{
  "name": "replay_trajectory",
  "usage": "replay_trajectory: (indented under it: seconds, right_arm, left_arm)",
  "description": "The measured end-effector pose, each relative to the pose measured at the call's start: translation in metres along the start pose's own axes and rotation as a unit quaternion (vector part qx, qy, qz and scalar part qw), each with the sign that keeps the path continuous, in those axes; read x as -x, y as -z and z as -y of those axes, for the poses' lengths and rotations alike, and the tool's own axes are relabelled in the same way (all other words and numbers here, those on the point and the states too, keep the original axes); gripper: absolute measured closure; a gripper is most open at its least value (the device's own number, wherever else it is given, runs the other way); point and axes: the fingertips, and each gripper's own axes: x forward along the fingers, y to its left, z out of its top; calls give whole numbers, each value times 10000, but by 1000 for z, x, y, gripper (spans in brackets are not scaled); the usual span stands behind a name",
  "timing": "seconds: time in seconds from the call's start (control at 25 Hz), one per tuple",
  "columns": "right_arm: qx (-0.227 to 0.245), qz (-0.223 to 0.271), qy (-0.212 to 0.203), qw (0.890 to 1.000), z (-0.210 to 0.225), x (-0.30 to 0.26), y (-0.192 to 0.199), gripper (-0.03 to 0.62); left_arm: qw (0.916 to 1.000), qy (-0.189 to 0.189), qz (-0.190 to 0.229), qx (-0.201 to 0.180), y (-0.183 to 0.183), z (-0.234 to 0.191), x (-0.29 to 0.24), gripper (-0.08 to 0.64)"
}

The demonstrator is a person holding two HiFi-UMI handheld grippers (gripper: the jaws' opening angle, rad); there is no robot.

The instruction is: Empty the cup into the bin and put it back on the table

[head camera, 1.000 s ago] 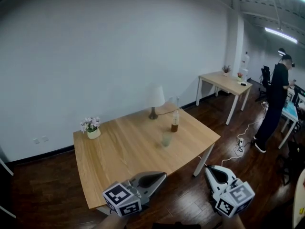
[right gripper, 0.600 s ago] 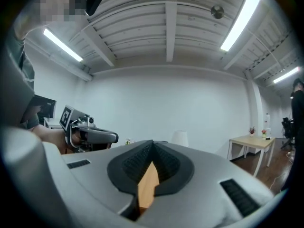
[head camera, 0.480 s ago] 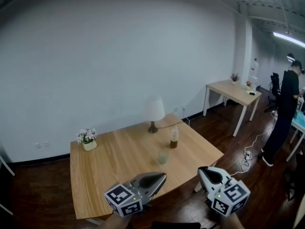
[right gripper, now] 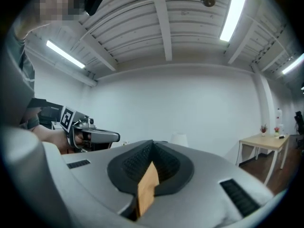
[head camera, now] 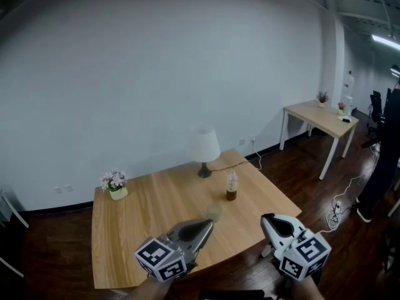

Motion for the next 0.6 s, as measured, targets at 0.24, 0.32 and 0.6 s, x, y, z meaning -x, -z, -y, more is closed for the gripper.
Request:
replay_trajectory:
  seconds: [0.24,0.32,0.6]
  right_arm:
    - [-4,-12,5,10000,30,-37,3,592]
    - [-16,-62,48,10000,37,-49,5,592]
    - [30,-108,54,9999,59,-103,-3,592]
  left_arm:
    - [9998,-161,72,92,8,-39,-24,568]
    - [9998,-146,61,116,10,-53,-29,568]
    - [9989,-345,243,201,1,-126,-39,568]
